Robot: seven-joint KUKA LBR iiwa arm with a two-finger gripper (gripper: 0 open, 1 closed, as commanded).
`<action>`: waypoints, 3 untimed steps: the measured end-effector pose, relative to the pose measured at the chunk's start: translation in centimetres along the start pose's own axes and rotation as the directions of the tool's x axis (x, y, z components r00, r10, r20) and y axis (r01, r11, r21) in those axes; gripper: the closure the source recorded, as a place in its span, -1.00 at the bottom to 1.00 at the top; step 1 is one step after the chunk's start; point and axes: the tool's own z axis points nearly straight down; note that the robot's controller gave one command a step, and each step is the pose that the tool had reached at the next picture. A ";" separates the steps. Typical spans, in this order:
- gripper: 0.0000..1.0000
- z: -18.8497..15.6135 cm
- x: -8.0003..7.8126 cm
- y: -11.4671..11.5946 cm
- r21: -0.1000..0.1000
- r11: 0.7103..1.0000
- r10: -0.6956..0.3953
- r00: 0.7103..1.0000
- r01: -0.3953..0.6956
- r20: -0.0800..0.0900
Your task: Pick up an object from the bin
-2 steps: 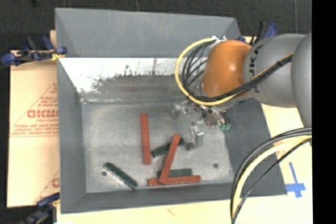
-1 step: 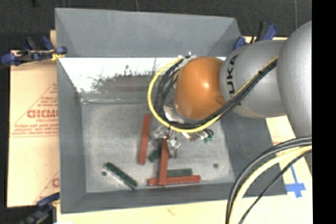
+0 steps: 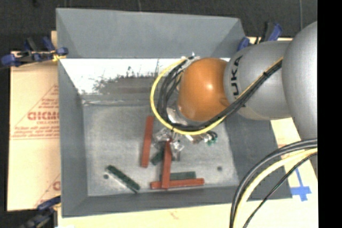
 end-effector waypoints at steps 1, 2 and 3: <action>-1.00 -7.6 -0.5 -5.3 0.009 1.000 0.015 1.000 -0.015 0.007; -1.00 -7.1 -0.3 -4.9 0.002 1.000 0.012 1.000 -0.012 0.000; -1.00 -3.4 0.9 -3.0 0.008 0.984 -0.176 0.984 0.176 0.005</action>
Offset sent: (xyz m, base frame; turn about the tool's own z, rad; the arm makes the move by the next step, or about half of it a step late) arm 0.0000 0.0000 0.0000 0.0000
